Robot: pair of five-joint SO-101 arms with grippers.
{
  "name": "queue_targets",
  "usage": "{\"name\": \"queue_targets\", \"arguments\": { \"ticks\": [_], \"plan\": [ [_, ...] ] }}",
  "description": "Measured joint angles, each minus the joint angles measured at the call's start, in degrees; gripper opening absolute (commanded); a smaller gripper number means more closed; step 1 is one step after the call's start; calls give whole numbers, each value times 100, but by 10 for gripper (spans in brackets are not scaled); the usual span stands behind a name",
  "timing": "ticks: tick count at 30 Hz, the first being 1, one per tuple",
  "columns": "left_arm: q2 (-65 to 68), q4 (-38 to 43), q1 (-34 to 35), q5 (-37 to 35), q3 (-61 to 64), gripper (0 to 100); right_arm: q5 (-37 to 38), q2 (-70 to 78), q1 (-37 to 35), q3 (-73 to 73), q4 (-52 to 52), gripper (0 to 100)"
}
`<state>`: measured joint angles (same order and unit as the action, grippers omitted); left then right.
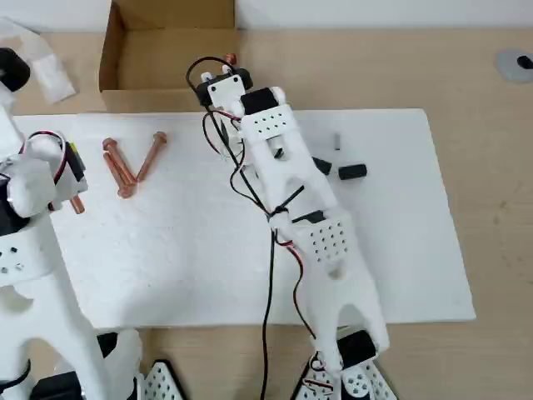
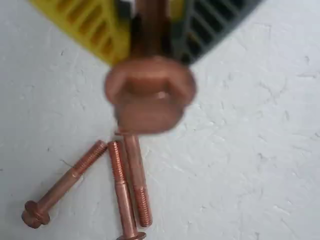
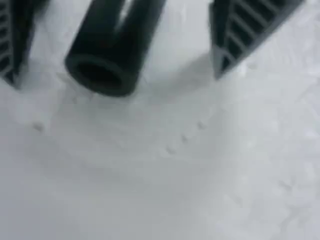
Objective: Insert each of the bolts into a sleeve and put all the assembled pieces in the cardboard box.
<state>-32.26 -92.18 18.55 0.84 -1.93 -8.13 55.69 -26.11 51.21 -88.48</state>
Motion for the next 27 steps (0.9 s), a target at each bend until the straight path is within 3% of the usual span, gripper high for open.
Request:
{"name": "queue_targets", "arguments": {
  "ticks": [7, 27],
  "plan": [
    [0, 0, 0, 0, 0, 11, 0, 9, 97, 44, 35, 12],
    [0, 0, 0, 0, 0, 10, -9, 9, 158, 62, -26, 19]
  ]
}}
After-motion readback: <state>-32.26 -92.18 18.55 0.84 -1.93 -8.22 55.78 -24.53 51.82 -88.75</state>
